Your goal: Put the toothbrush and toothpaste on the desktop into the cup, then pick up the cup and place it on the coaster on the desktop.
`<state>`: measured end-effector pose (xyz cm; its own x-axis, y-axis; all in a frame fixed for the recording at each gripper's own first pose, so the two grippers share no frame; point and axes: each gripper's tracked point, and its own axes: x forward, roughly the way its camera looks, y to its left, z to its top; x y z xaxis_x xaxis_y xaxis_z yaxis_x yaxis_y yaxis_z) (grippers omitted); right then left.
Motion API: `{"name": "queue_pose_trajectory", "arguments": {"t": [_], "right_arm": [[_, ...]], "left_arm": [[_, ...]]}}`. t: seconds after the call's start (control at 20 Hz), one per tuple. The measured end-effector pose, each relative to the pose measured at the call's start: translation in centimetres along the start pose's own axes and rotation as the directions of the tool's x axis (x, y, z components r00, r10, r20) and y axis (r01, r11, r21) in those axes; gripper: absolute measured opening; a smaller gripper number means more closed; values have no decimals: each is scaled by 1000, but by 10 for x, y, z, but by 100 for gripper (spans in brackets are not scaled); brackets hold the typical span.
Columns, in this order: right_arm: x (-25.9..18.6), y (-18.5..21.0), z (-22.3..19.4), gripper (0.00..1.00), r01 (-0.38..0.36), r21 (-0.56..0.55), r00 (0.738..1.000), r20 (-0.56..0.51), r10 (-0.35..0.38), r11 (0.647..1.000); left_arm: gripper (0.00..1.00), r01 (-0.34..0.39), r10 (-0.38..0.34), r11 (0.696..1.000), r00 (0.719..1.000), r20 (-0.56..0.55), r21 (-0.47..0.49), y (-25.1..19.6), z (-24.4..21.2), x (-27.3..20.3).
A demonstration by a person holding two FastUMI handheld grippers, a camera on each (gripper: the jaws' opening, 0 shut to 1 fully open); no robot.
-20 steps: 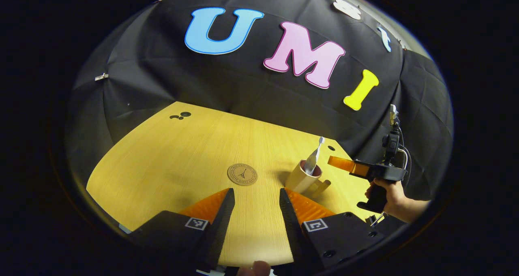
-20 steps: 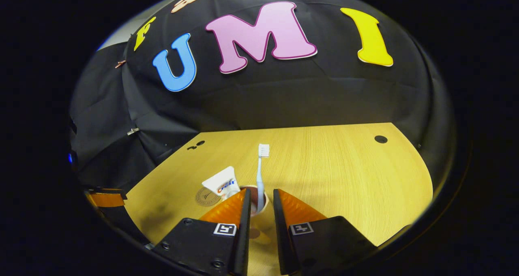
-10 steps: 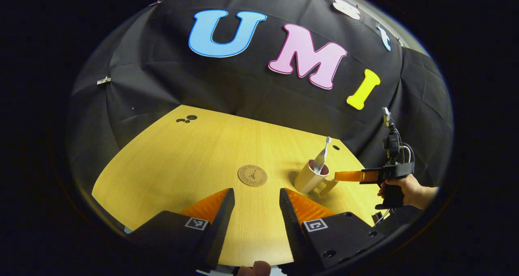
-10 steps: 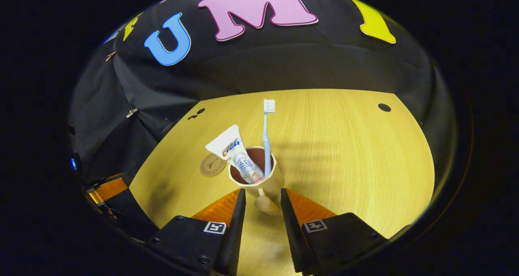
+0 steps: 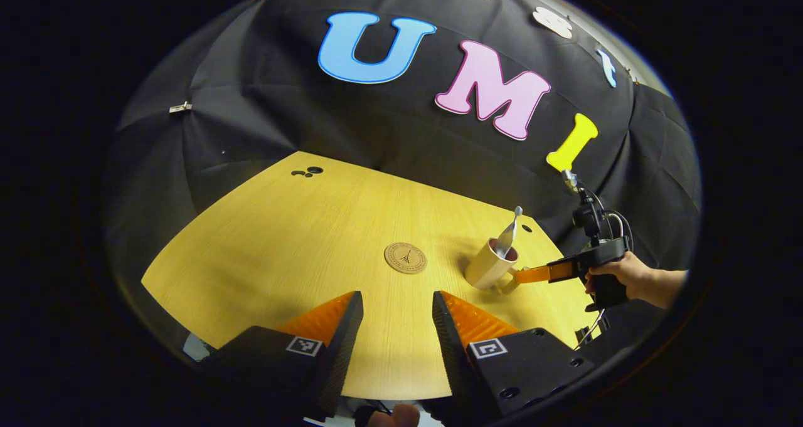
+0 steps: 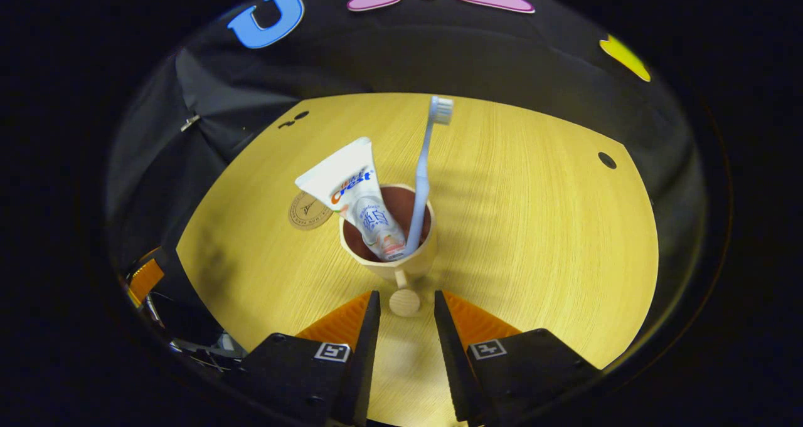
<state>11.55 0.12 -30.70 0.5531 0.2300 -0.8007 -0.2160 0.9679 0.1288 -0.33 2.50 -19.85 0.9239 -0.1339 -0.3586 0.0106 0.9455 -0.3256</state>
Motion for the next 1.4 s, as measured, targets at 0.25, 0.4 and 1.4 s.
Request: {"name": "queue_pose_trajectory", "arguments": {"t": [0.25, 0.4, 1.4], "right_arm": [[24, -3, -6, 54, 26, -46, 994, -104, -30, 999], [37, -1, -11, 54, 26, -74, 986, -164, -38, 997], [66, -2, -4, 31, 29, -205, 970, -231, -77, 978]], "left_arm": [[70, -11, 11, 1000, 1000, 4, -30, 7, -2, 2], [70, -22, 23, 999, 1000, 2, -41, 15, -2, 2], [70, -52, 50, 994, 998, -27, -97, 48, -5, 25]]}}
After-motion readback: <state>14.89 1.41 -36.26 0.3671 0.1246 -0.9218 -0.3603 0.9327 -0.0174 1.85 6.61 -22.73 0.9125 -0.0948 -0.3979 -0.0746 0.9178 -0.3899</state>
